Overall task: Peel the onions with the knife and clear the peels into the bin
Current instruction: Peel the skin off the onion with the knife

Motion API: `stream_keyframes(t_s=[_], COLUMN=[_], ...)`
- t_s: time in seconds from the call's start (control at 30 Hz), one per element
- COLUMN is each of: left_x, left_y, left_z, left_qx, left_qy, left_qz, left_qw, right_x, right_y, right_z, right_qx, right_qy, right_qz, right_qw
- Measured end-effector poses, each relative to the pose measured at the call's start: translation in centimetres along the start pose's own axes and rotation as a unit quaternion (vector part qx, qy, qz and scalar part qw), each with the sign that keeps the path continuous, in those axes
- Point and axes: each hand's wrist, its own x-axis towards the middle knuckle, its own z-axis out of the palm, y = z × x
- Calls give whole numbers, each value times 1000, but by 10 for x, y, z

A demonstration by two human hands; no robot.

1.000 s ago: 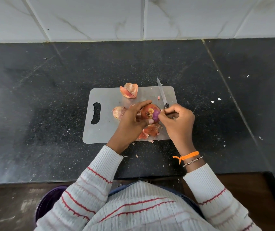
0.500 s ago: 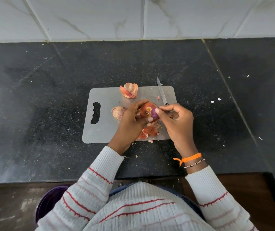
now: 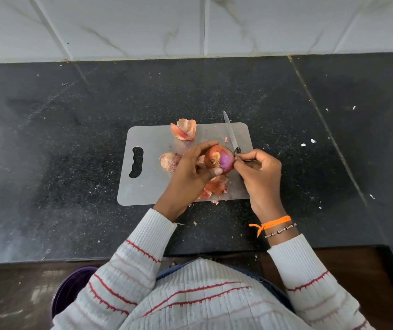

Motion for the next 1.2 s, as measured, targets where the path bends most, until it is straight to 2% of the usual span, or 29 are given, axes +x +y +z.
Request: stream_keyframes(t_s=[0.2, 0.37, 0.73, 0.83, 1.0, 1.2], left_x=[1, 0, 1, 2, 2, 4], left_y=[1, -2, -6, -5, -6, -6], left_z=[2, 1, 2, 2, -1, -1], left_qx=[-31, -31, 2, -6, -43, -11], left_qy=[43, 49, 43, 41, 39, 44], left_qz=[-27, -36, -28, -35, -36, -22], left_qw=[998, 998, 999, 999, 998, 999], right_x=[-4, -6, -2, -1, -2, -4], right_y=[-10, -6, 0, 0, -2, -2], right_z=[2, 2, 3, 2, 3, 8], right_qx=[87, -40, -138, -124, -4, -56], right_qy=[-30, -47, -10, -10, -42, -25], right_qz=[45, -23, -143, -150, -41, -128], right_qw=[995, 998, 980, 981, 998, 990])
